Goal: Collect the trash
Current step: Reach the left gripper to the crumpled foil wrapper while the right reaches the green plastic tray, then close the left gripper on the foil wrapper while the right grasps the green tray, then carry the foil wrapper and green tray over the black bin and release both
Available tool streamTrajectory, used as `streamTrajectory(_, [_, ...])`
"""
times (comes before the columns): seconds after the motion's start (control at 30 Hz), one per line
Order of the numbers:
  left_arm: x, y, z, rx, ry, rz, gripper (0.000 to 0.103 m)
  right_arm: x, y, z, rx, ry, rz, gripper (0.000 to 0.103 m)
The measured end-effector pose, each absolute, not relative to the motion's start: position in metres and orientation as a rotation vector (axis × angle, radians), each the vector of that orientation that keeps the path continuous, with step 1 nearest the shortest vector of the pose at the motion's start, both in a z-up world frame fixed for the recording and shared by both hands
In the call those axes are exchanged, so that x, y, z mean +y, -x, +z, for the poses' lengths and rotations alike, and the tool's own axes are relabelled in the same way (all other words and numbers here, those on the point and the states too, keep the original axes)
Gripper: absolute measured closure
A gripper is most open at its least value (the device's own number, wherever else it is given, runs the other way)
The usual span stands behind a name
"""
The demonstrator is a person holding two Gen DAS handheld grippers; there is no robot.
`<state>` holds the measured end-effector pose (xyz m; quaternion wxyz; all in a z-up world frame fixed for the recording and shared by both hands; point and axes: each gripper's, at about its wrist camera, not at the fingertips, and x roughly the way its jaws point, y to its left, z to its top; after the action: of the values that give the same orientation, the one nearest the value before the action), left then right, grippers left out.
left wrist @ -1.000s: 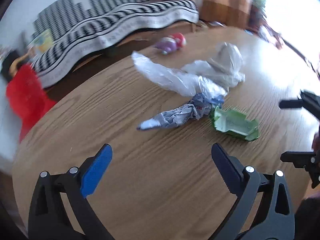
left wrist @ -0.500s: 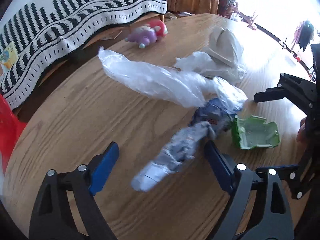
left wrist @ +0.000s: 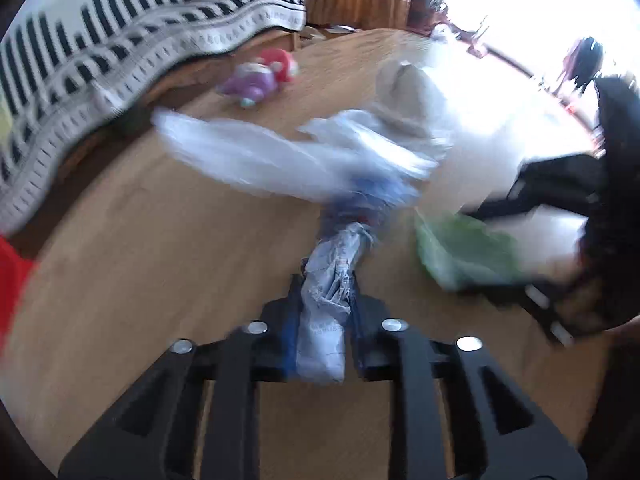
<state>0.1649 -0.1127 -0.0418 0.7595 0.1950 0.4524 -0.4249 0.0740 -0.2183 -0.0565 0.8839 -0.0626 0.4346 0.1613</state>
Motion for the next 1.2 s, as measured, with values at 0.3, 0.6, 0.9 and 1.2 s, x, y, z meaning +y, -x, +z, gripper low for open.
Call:
streamTrajectory(0.3, [-0.104,-0.142,-0.030,0.994,-0.382,-0.865,0.083,-0.231,-0.062,-0.048,0.889,0.059,0.332,0.070])
streamTrajectory(0.6, [-0.122,-0.087,0.000,0.966,-0.412,-0.840,0.083,-0.268,-0.019,-0.017,0.839,-0.062,0.279,0.070])
streamTrajectory(0.9, [-0.213,0.024,0.044,0.918,-0.327,-0.958,0.083,-0.392,0.118,0.037,0.753,-0.198,0.102,0.070])
streamTrajectory(1.2, [-0.345,0.140,0.008,1.029,-0.239,-1.149,0.083,-0.530,0.278,0.005,0.782,-0.459,-0.161,0.070])
